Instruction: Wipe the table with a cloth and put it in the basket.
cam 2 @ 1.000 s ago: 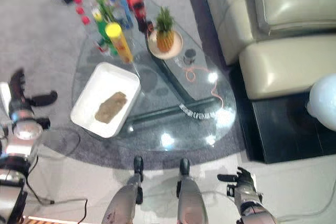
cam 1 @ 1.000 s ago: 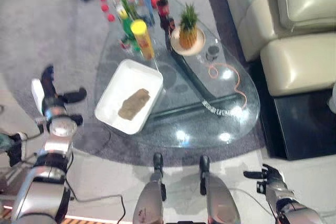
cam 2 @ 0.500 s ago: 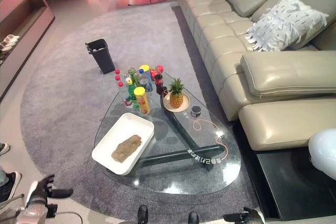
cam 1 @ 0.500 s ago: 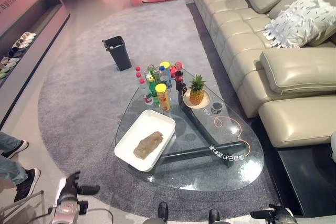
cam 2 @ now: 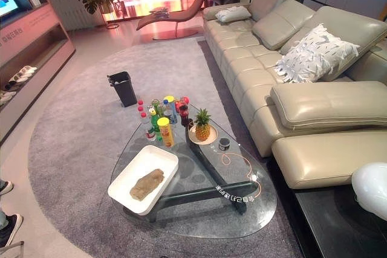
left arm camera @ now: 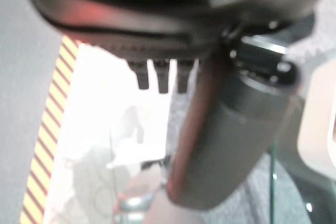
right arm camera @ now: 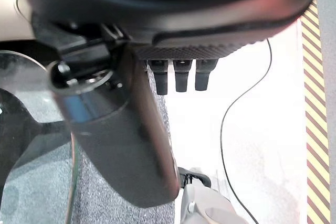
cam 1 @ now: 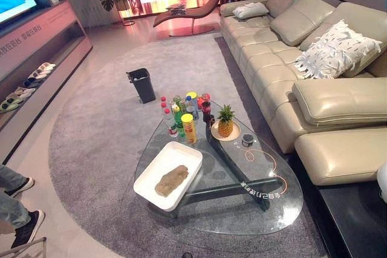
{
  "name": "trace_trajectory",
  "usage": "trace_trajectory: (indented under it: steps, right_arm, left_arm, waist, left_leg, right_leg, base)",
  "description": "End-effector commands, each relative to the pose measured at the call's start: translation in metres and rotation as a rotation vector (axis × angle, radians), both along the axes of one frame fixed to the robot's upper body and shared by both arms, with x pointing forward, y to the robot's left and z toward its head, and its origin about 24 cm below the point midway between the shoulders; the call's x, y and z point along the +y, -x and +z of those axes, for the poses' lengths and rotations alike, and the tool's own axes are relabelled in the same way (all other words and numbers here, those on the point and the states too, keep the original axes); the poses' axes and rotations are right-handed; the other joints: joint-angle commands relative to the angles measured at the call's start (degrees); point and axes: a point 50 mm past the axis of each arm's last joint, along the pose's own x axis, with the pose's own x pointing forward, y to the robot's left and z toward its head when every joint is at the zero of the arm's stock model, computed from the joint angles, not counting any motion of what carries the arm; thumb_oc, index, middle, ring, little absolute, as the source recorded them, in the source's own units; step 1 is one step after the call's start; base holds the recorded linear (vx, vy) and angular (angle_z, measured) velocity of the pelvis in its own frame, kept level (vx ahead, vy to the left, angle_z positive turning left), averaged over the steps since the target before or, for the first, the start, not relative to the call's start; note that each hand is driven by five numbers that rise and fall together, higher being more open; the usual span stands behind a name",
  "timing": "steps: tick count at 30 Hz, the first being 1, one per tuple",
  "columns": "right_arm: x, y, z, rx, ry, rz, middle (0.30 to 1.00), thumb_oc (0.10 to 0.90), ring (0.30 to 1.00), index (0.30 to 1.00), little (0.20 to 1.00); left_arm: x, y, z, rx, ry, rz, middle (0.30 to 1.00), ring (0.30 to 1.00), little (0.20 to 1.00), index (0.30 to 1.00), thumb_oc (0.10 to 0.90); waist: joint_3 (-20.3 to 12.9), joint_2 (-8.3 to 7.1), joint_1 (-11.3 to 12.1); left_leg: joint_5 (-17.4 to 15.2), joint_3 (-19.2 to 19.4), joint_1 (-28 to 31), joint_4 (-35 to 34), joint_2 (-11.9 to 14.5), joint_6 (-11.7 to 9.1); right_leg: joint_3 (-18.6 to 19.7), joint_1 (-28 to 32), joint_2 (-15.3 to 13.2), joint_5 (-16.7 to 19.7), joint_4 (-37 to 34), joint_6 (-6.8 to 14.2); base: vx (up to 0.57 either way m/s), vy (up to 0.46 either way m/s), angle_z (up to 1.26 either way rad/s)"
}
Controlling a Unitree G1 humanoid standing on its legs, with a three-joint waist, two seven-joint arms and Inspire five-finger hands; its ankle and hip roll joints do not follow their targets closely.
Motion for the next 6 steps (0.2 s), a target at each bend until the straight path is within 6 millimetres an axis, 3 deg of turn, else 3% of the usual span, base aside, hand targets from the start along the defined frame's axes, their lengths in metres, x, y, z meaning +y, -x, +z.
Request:
trace_trajectory:
  steps: [1, 6]
  right_arm:
    - [0.017, -0.001, -0.006, 0.112, -0.074, 0.085, 0.900, 0.800, 0.900, 0.900, 0.900]
    - [0.025, -0.002, -0.009, 0.152, -0.101, 0.143, 0.900, 0.800, 0.900, 0.900, 0.900]
  left_arm:
    - [0.018, -0.019, 0.009, 0.001, -0.051, -0.058, 0.900, 0.900, 0.900, 0.900, 0.800]
    - [0.007, -0.025, 0.006, -0.003, -0.033, -0.105, 0.900, 0.900, 0.900, 0.900, 0.800]
  waist:
    - [1.59, -3.45, 0.42]
    - [1.53, -3.71, 0.34]
  left_leg:
    - [-2.15, 1.80, 4.08, 0.31, -1.46, -0.37]
    - [-2.46, 1.52, 4.69, 0.31, -1.39, -0.21]
  right_leg:
    - [0.45, 0.04, -2.17, 2.28, 1.02, 2.41]
    - [0.92, 0.47, -2.02, 2.14, 0.95, 2.34]
  base:
    - [0.00, 0.000, 0.00]
    - [0.00, 0.000, 0.00]
